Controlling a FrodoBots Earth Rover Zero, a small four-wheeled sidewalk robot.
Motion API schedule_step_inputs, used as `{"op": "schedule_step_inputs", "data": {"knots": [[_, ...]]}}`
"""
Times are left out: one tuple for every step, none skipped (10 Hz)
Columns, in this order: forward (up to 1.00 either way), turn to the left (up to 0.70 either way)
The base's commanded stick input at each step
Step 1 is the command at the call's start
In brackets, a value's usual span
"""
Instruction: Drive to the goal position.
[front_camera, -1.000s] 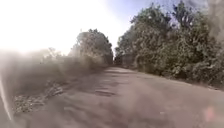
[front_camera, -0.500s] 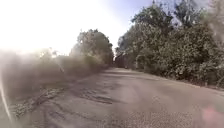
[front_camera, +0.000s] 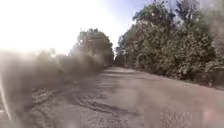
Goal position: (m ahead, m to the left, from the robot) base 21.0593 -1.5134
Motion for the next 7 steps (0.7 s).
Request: {"op": "schedule_step_inputs", "data": {"knots": [[0.70, 0.00], [0.70, 0.00], [0.70, 0.00], [0.70, 0.00], [0.70, 0.00], [0.70, 0.00], [0.70, 0.00]]}}
